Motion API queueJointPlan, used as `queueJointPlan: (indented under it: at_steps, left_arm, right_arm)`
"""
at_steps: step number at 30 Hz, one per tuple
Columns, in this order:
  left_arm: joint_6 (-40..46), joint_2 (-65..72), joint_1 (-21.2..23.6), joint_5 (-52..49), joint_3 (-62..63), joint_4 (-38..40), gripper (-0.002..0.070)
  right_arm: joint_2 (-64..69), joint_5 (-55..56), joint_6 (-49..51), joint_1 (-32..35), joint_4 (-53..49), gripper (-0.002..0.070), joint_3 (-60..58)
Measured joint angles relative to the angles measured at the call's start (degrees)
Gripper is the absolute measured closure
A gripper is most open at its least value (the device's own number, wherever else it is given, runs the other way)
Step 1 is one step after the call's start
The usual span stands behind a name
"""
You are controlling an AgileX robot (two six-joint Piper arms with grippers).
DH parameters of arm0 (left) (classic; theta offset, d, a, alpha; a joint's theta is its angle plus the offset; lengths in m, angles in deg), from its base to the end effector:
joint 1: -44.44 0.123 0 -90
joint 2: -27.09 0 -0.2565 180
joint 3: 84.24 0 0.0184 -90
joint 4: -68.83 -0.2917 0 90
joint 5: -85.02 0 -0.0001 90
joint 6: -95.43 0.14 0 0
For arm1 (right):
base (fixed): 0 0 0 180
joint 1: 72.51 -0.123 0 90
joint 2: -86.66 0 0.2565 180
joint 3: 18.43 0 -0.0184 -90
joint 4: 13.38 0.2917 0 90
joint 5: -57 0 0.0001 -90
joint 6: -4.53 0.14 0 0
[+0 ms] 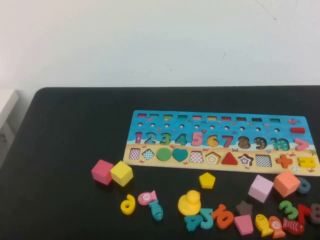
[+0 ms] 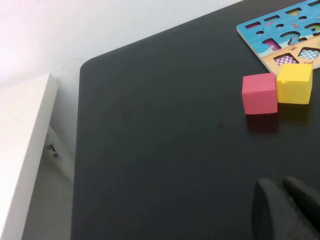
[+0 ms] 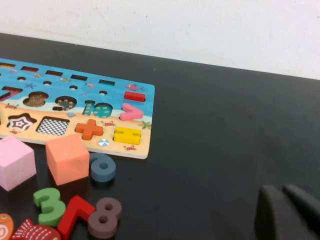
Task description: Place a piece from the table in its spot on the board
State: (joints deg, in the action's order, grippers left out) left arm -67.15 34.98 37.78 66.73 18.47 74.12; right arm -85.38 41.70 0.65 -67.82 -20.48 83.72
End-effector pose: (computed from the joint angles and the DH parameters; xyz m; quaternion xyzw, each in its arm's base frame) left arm 0.1695 -0.0239 0.1685 0.1387 0.7724 0.0197 0.6195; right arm 0.1719 -0.0187 0.1714 -0.0303 0.7710 -0.0978 0.6286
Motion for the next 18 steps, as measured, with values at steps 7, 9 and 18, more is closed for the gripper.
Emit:
queueJointPlan:
  at_steps: [7, 9, 18]
  left_arm:
    - [0.0, 0.0, 0.0, 0.0, 0.0, 0.0, 0.0676]
    - [0.0, 0.0, 0.0, 0.0, 0.0, 0.0, 0.0676]
    - [0.0, 0.0, 0.0, 0.0, 0.0, 0.0, 0.0676]
  right_arm:
    - [0.0, 0.1, 0.0, 0.0, 0.0, 0.0658, 0.0]
    - [0.0, 0.2, 0.0, 0.0, 0.0, 0.0658, 0.0]
    - [0.0, 1.2, 0.0, 0.0, 0.0, 0.0658, -0.1]
